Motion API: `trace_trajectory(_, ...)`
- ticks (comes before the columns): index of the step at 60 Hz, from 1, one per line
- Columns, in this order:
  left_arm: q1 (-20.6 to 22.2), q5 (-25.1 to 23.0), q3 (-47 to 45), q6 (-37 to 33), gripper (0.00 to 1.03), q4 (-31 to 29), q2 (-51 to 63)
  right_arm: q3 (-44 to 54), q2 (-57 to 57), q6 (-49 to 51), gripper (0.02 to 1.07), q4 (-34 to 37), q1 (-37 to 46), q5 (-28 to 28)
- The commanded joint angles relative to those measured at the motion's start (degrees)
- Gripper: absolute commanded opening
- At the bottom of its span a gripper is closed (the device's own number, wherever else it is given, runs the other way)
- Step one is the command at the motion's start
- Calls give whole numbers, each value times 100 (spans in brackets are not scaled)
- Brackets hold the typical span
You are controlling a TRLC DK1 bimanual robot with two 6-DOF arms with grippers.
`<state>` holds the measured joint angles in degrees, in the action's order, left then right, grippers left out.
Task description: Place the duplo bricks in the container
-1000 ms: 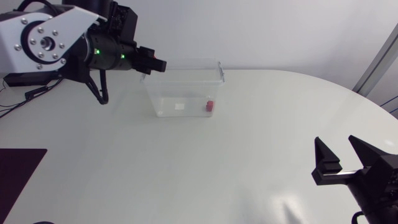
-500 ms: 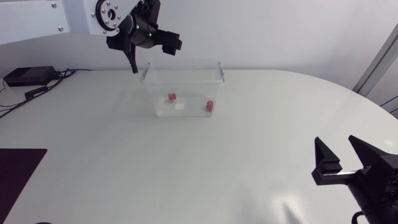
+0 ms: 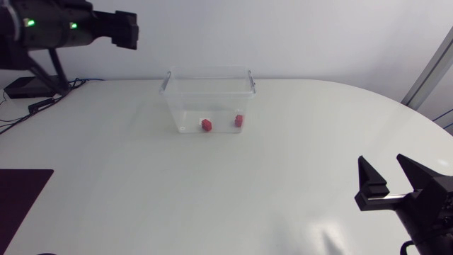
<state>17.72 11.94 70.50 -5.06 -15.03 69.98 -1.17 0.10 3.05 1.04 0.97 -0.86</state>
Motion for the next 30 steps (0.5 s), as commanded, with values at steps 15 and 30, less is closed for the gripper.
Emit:
trace_trajectory(15,-506,-773,-2559,-48,100,466,-2498,117,-36,38,102,-60,52,-19)
trace_trajectory(30,-691,-840,-4241,-151,100,690,-5036,117,-36,32,102,-61,50,-17)
